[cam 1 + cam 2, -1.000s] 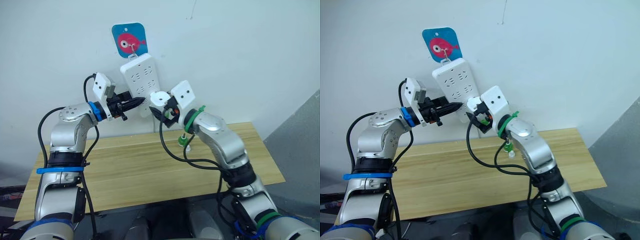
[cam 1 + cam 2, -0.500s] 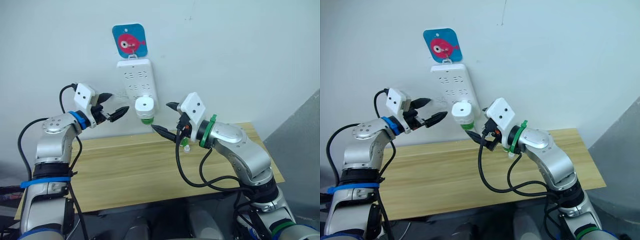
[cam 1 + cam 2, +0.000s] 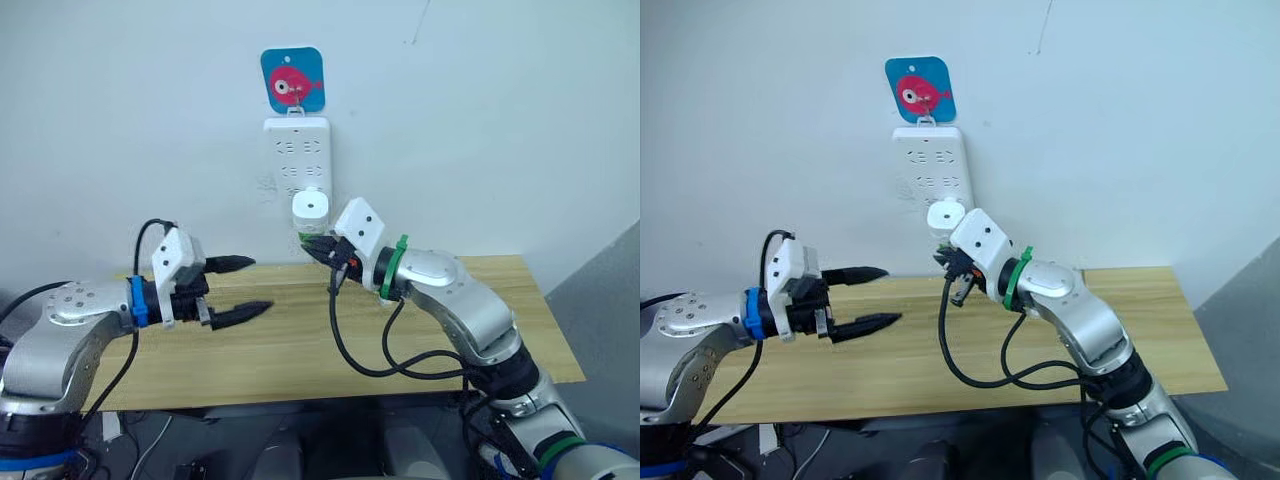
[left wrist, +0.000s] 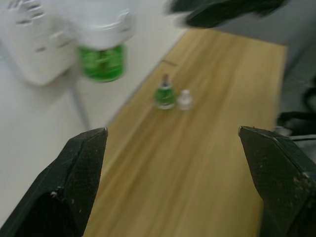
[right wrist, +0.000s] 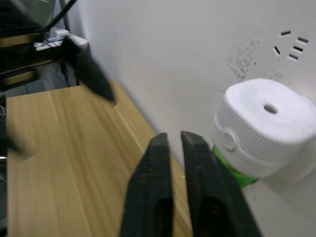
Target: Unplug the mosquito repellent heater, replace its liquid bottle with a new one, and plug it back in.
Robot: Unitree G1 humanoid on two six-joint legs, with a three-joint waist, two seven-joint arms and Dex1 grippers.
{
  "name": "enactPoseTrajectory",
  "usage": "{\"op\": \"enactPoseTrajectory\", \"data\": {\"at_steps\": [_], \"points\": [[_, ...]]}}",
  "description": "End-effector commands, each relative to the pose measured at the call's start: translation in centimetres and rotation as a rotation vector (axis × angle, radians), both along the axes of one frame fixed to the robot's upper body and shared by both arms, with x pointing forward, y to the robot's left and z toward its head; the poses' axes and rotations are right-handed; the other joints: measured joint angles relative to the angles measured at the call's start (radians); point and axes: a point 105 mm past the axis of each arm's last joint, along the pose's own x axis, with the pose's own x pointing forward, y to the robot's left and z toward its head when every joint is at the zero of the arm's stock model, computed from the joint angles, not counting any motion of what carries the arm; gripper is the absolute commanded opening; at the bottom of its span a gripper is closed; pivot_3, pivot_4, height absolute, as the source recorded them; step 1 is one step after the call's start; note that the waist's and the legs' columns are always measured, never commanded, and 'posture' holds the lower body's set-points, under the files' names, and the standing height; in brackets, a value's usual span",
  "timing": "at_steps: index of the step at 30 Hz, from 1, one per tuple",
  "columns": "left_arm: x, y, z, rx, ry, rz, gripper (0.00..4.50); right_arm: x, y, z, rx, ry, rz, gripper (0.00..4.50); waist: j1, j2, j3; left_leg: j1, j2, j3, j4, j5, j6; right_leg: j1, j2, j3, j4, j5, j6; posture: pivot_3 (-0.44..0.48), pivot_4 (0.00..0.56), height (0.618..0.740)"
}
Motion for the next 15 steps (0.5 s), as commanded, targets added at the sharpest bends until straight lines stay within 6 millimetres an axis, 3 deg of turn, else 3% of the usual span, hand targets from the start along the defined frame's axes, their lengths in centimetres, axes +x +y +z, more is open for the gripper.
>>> {"op": "enactPoseTrajectory", "data": {"at_steps": [1, 15], "points": [[-0.8, -0.5, 0.8, 0.003, -0.018, -0.013, 4.5, 0.6, 0.3, 1.1, 0.021, -0.064, -0.04, 0.02, 0.007, 0.0, 0.0, 0.0, 0.0, 0.0, 0.0, 0.0, 0.0, 0.0, 0.0, 0.0, 0.0, 0.0, 0.0, -0.004, 0.129, 0.734], [-0.7, -0.2, 0.9, -0.002, -0.02, 0.02, 4.5, 2.7, -0.4, 1.1, 0.024, -0.074, -0.154, 0.02, 0.01, 0.0, 0.0, 0.0, 0.0, 0.0, -0.001, 0.0, 0.0, 0.0, 0.0, 0.0, 0.0, 0.0, -0.001, 0.002, 0.133, 0.734]]}}
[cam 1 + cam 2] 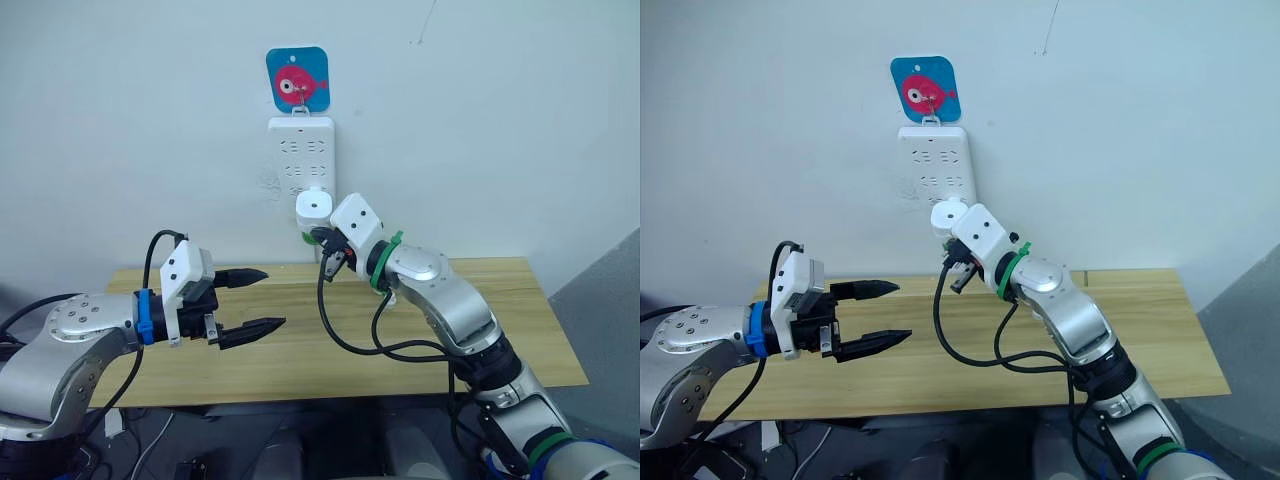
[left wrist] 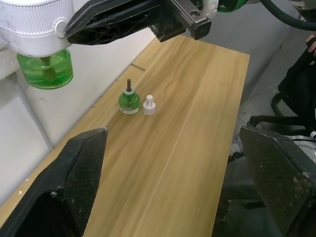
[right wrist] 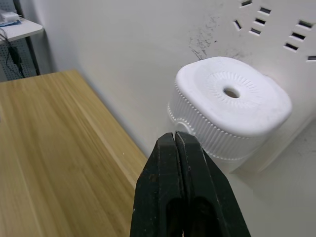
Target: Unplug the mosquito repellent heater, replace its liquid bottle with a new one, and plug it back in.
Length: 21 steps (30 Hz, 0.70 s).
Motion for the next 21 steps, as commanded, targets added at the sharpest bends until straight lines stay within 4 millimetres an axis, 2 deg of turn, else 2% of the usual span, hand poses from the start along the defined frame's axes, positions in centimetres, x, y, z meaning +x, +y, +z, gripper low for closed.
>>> {"op": "enactPoseTrajectory", "data": {"at_steps": [1, 14, 15, 18, 21], "points": [[-0.1, 0.1, 0.8, 0.004, -0.035, -0.008, 4.5, 0.4, -0.2, 2.1, 0.05, -0.071, -0.033, 0.02, 0.0, 0.0, 0.0, 0.0, 0.0, 0.0, 0.0, 0.0, 0.0, 0.0, 0.0, 0.0, 0.0, 0.0, 0.0, 0.002, 0.133, 0.734], [0.1, 0.1, 0.5, 0.004, -0.039, -0.006, 4.5, 2.3, -2.1, 2.4, 0.044, -0.097, -0.19, 0.02, 0.006, 0.0, 0.0, 0.001, 0.0, -0.001, 0.0, 0.0, 0.0, 0.001, 0.0, 0.0, 0.001, 0.0, -0.001, -0.001, 0.132, 0.734], [0.1, 0.1, 0.5, 0.003, -0.039, -0.006, 4.5, 2.1, -1.9, 2.4, 0.058, -0.078, -0.168, 0.02, 0.007, 0.0, 0.0, 0.001, 0.0, -0.001, 0.0, 0.0, 0.0, 0.001, 0.0, 0.0, 0.001, 0.0, -0.001, -0.001, 0.132, 0.734], [0.2, 0.3, 0.5, 0.0, -0.042, 0.002, 4.5, -0.5, -0.2, 2.6, 0.09, -0.023, 0.02, 0.02, 0.01, 0.0, 0.0, 0.002, 0.0, -0.001, 0.0, 0.0, 0.0, 0.001, 0.0, 0.0, 0.001, 0.0, -0.001, -0.005, 0.125, 0.734], [0.5, 0.6, 0.4, -0.006, -0.044, 0.02, 4.5, -2.3, 0.4, 2.6, 0.103, 0.003, 0.131, 0.02, 0.009, 0.0, 0.0, 0.001, 0.0, 0.0, 0.0, 0.0, 0.0, 0.001, 0.0, 0.0, 0.0, 0.0, -0.001, -0.004, 0.123, 0.734]]}}
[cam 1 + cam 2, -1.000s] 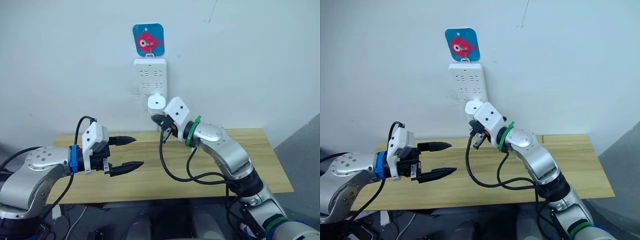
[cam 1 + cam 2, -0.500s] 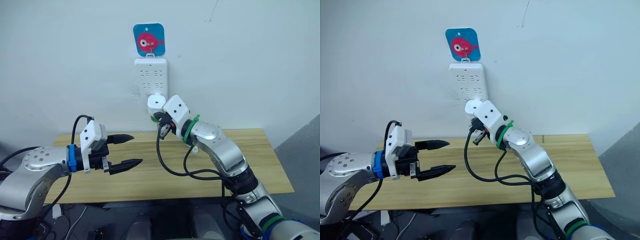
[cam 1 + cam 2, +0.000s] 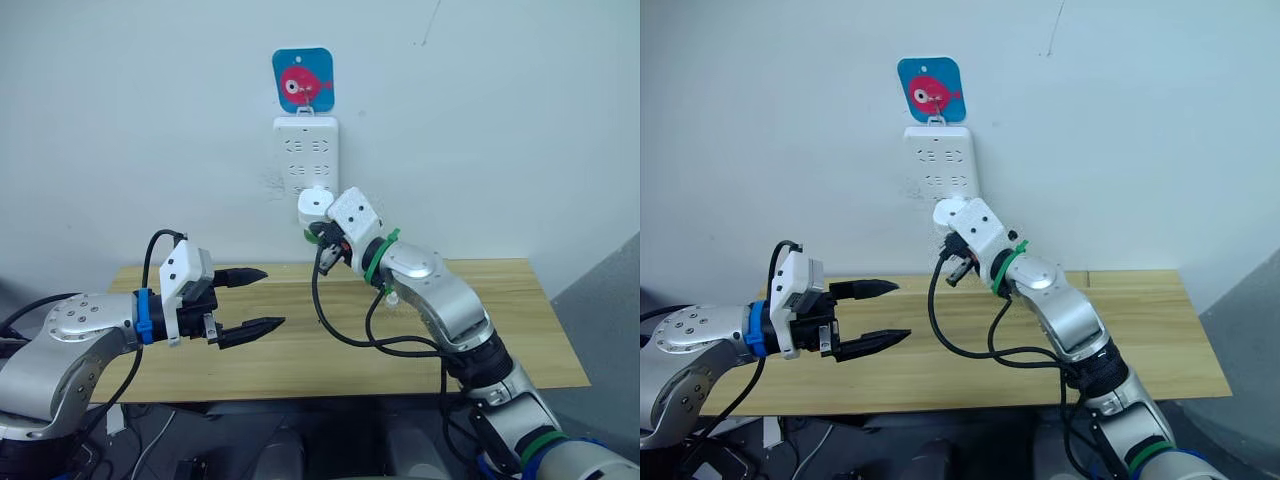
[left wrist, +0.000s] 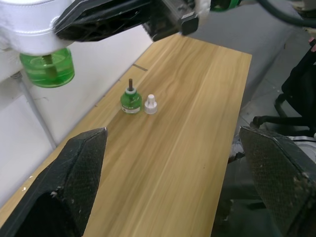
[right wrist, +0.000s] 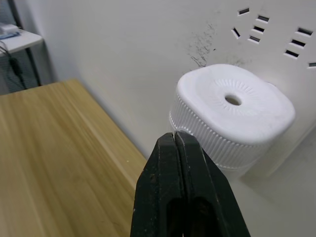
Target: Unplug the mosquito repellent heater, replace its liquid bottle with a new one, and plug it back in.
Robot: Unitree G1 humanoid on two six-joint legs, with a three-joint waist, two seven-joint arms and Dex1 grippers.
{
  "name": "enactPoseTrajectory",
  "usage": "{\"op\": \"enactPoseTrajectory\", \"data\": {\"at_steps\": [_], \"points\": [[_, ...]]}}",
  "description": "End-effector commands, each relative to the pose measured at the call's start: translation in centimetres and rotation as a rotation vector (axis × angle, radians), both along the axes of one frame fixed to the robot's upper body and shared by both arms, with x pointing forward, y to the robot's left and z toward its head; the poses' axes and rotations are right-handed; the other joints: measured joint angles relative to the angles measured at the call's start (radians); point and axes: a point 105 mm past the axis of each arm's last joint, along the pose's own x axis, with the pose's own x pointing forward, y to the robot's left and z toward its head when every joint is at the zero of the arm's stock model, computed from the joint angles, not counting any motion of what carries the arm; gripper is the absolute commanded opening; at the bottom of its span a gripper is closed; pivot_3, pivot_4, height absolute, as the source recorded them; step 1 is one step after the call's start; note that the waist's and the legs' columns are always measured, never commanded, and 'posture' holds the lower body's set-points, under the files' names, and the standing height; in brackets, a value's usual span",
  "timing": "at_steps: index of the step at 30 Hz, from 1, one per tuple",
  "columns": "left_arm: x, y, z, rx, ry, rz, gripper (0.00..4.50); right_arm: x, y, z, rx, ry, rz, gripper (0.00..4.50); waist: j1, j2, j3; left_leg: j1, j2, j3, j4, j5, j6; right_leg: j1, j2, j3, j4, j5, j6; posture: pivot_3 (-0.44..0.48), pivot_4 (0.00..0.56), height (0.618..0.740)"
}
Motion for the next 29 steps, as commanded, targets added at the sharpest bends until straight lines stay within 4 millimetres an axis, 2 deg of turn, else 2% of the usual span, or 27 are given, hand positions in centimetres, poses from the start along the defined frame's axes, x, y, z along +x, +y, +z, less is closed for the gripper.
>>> {"op": "enactPoseTrajectory", "data": {"at_steps": [1, 6, 10, 13, 15, 17, 20, 24, 29], "points": [[0.3, 0.3, 0.4, -0.003, -0.037, 0.015, 4.5, -2.6, 0.7, 2.0, 0.057, -0.033, 0.145, 0.02, -0.002, 0.0, 0.0, 0.0, 0.0, 0.0, -0.001, 0.0, 0.0, 0.0, 0.0, 0.0, -0.001, 0.0, -0.001, -0.005, 0.117, 0.734], [1.1, 1.1, 0.1, 0.011, -0.081, 0.06, 4.5, -5.0, 0.1, 1.8, 0.002, -0.05, 0.273, 0.02, -0.005, 0.0, 0.0, 0.002, 0.001, 0.0, -0.011, 0.0, 0.0, -0.001, 0.0, -0.001, -0.005, -0.002, -0.003, -0.006, 0.108, 0.734], [1.9, 3.2, -0.7, 0.087, -0.107, 0.127, 4.5, -6.2, -2.7, 1.4, -0.088, -0.068, 0.326, 0.02, -0.003, 0.0, 0.0, 0.001, 0.001, 0.0, -0.012, 0.0, 0.0, -0.001, -0.001, -0.001, -0.007, -0.002, -0.003, -0.01, 0.096, 0.734], [1.4, 5.1, -1.7, 0.226, -0.12, 0.087, 4.5, -6.5, -6.6, 0.0, -0.242, -0.047, 0.332, 0.64, -0.002, -0.001, -0.001, 0.001, 0.001, 0.001, -0.012, 0.0, 0.0, 0.0, -0.001, -0.001, -0.008, -0.002, -0.003, -0.012, 0.083, 0.734], [1.2, 6.4, -2.2, 0.311, -0.125, 0.07, 4.5, -6.3, -10.0, -1.0, -0.374, -0.013, 0.316, 1.3, 0.002, -0.001, -0.001, 0.001, 0.001, 0.001, -0.012, 0.0, 0.0, 0.0, -0.001, -0.001, -0.009, -0.002, -0.003, -0.009, 0.07, 0.734], [1.2, 6.9, -2.5, 0.346, -0.125, 0.055, 4.5, -6.0, -11.9, -1.5, -0.453, -0.009, 0.305, 2.05, 0.011, -0.001, -0.002, 0.001, 0.001, 0.002, -0.012, 0.0, 0.0, 0.0, -0.001, -0.001, -0.011, -0.002, -0.003, -0.007, 0.06, 0.734], [1.1, 7.6, -2.4, 0.372, -0.117, 0.068, 4.5, -4.9, -14.8, -1.4, -0.543, -0.01, 0.26, 3.06, 0.008, -0.002, -0.005, 0.002, 0.003, 0.004, -0.012, 0.0, 0.0, 0.0, 0.0, -0.001, -0.011, -0.002, -0.003, 0.003, 0.044, 0.734], [1.8, 9.7, -2.6, 0.482, -0.149, 0.194, 4.5, -3.1, -18.2, -0.9, -0.656, -0.041, 0.178, 4.46, 0.013, -0.003, -0.017, 0.002, 0.002, 0.004, -0.012, 0.0, 0.0, 0.0, -0.001, -0.001, -0.011, -0.002, -0.003, 0.025, 0.022, 0.734], [1.4, 9.6, -2.8, 0.458, -0.126, 0.189, 4.5, -2.6, -19.0, -1.2, -0.661, -0.041, 0.175, 4.46, 0.015, -0.003, -0.033, 0.002, 0.002, 0.004, -0.013, 0.0, 0.0, 0.001, -0.001, -0.001, -0.012, -0.002, -0.003, 0.043, 0.009, 0.734]]}}
